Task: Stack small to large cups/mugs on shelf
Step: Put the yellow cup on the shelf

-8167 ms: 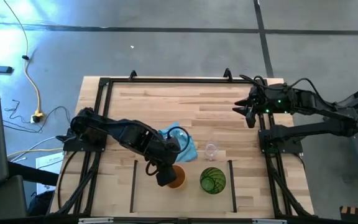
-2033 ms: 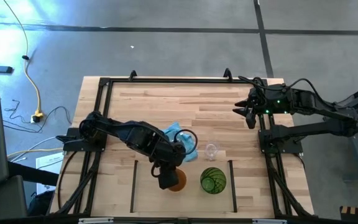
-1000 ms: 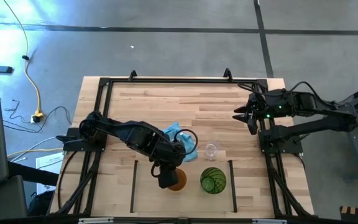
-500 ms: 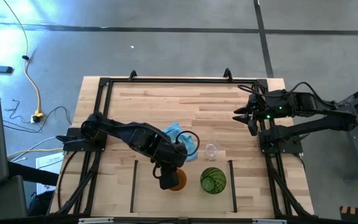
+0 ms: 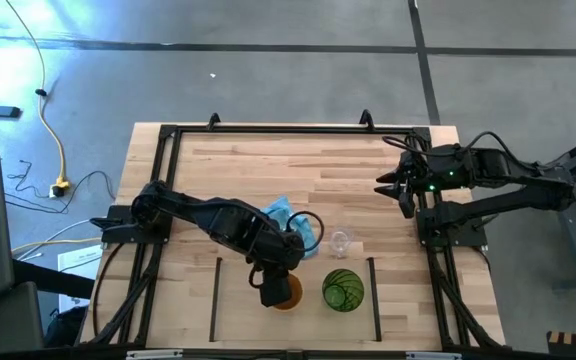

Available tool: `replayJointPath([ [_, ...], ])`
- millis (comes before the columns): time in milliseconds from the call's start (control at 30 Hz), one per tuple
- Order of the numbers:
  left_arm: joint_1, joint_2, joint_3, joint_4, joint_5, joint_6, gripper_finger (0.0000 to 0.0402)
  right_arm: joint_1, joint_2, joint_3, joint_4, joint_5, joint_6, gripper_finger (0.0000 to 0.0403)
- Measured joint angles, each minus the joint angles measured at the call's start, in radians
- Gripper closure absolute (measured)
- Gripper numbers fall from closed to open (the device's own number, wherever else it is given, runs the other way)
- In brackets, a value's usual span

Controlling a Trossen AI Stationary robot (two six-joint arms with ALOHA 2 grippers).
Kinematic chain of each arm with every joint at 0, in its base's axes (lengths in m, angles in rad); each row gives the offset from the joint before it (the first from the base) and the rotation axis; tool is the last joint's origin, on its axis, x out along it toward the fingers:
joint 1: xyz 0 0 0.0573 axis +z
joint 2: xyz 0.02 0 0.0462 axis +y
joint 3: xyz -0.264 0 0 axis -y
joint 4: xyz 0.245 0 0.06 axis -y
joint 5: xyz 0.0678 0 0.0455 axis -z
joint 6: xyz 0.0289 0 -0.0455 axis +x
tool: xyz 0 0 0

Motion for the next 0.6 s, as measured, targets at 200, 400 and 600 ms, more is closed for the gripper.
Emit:
replayJointPath([
  [200, 0.0, 0.0, 0.0, 0.002, 0.003, 0.0, 0.0351, 0.0, 0.0, 0.0, 0.0, 0.0, 0.003, 0.0265],
  [400, 0.0, 0.0, 0.0, 0.009, 0.011, 0.0, 0.0351, 0.0, 0.0, 0.0, 0.0, -0.001, 0.004, 0.0265],
  [600, 0.0, 0.0, 0.0, 0.01, 0.011, 0.0, 0.0351, 0.0, 0.0, 0.0, 0.0, -0.001, 0.004, 0.0265],
])
